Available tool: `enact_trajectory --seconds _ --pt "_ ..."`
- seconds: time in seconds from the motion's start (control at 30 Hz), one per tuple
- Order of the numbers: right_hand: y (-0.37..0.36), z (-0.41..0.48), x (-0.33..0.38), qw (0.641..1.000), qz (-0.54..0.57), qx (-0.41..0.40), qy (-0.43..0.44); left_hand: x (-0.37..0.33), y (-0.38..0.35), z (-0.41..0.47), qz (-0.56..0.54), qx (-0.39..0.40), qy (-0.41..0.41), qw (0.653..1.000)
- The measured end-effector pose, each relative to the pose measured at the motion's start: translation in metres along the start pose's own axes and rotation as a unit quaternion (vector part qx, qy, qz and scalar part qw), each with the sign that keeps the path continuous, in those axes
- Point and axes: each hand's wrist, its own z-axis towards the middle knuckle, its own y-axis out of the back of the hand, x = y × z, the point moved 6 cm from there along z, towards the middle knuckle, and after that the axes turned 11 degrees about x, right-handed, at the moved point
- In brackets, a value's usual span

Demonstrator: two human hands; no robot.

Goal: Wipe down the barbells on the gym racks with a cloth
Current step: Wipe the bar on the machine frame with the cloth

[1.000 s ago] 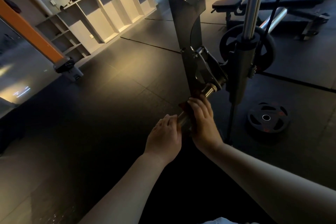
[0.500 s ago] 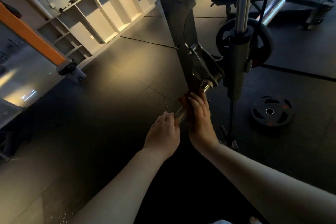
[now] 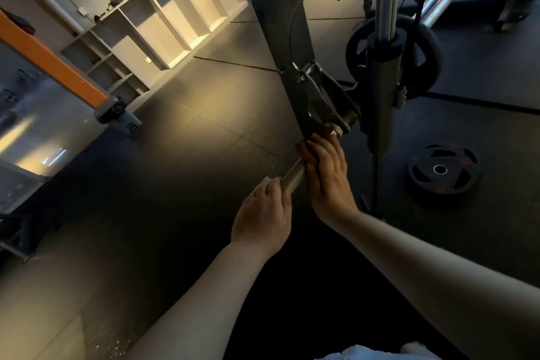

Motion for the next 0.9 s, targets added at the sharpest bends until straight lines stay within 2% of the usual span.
enact_trajectory --seconds 0.07,0.2,0.33,0.43,0.63,0.8,0.9 --pt "0.012 0.012 -0.005 0.999 -0.006 -0.004 0.033 0.000 -0.001 0.001 0.011 -0.009 0.006 1.000" --pt "0.004 0.006 -0.001 0.998 0.064 -0.012 -0.013 -0.001 -0.002 0.001 0.014 -0.017 0.003 1.000" --pt "-0.026 -0.021 0.009 0.998 0.039 0.020 0.052 0.001 0.000 0.002 -0.007 -0.006 -0.006 1.000" --pt "-0.011 -0.007 0.000 0.997 0.027 0.018 0.066 -0.001 0.001 0.000 -0.007 -0.009 -0.005 1.000" --pt "-0.008 -0.005 0.002 1.000 0.031 0.004 -0.003 0.006 0.001 -0.002 -0.068 0.018 0.001 0.997" --pt "-0.039 -0.036 0.020 0.997 0.025 0.060 0.030 0.013 0.001 -0.007 -0.090 0.033 -0.012 0.995" --pt "-0.017 -0.014 0.008 0.999 0.010 0.037 0.027 0.012 0.000 -0.011 -0.058 0.031 -0.018 0.998"
